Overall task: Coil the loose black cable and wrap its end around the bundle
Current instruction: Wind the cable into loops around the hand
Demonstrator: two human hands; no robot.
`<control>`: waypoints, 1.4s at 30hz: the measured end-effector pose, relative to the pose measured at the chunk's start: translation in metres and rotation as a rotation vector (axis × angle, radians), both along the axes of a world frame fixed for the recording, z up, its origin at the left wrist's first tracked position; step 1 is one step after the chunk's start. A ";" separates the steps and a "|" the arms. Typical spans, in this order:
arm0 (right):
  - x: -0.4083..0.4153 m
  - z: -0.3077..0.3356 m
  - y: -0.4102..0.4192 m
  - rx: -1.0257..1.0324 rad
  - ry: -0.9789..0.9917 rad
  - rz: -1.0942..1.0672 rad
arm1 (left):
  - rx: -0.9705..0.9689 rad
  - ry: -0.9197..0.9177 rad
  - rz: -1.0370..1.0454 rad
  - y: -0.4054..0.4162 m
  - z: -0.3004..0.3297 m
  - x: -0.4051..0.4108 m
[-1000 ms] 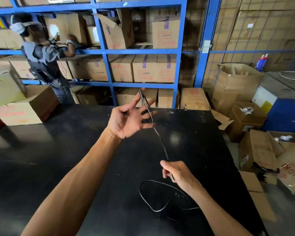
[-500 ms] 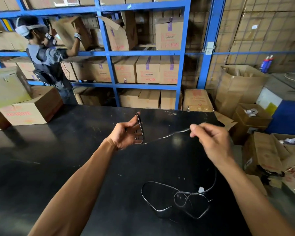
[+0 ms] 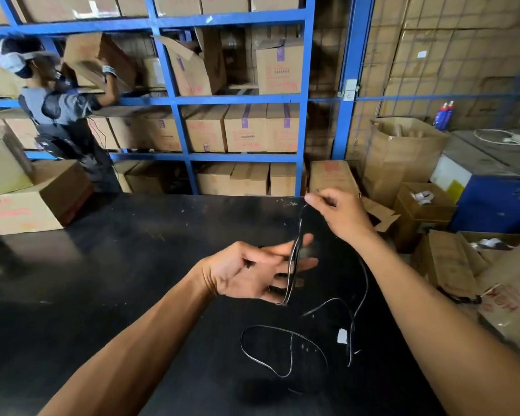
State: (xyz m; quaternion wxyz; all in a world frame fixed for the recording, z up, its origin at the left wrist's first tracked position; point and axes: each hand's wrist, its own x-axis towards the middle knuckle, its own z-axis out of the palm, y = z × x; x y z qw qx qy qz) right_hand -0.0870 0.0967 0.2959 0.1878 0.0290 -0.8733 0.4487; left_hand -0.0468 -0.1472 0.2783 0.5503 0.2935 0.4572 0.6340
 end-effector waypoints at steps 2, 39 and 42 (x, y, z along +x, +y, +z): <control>0.003 -0.031 -0.006 -0.031 -0.129 0.052 | 0.162 -0.023 0.031 -0.001 0.011 -0.003; 0.027 -0.022 -0.004 0.138 -0.191 0.221 | 0.231 0.051 0.106 -0.007 0.043 0.015; 0.043 -0.070 -0.021 0.065 -0.297 0.290 | 0.417 0.027 0.152 -0.011 0.067 0.003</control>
